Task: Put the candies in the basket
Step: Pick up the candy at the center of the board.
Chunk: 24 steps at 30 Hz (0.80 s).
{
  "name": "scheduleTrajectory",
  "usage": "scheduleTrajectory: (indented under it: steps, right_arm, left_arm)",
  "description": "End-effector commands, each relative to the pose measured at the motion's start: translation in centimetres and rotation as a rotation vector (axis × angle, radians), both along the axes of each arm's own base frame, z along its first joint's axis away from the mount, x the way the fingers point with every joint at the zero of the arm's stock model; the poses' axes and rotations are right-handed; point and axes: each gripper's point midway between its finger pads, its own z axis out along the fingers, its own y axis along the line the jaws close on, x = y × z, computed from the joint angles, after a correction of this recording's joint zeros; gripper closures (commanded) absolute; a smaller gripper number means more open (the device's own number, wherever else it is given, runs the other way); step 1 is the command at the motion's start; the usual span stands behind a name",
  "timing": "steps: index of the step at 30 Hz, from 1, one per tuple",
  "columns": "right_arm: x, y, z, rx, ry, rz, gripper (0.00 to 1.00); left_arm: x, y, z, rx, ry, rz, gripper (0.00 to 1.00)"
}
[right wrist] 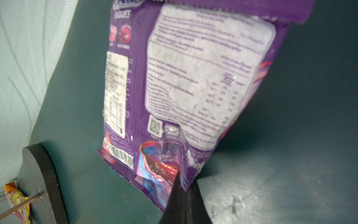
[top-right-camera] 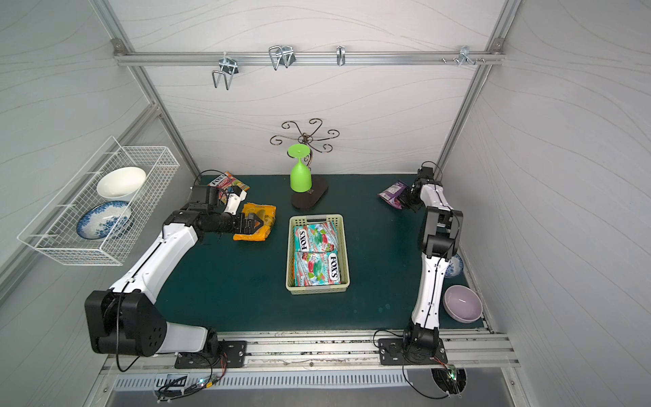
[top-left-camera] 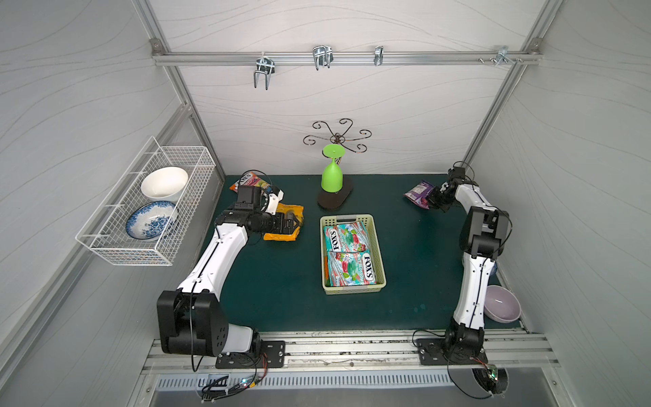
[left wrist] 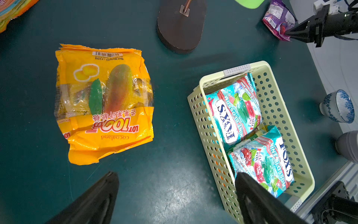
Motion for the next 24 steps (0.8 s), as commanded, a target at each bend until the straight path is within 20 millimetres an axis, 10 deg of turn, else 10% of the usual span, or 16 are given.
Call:
scheduleTrajectory:
  steps: [1,24]
  right_arm:
    - [-1.2,0.6,3.1,0.008,-0.030,0.019,1.00]
    - [-10.3,11.3,18.4,0.152,-0.247,0.232,1.00]
  left_arm:
    - [0.7,-0.4,2.3,-0.030,-0.068,-0.018,0.02]
    - [-1.7,-2.8,5.2,-0.161,-0.129,-0.100,0.02]
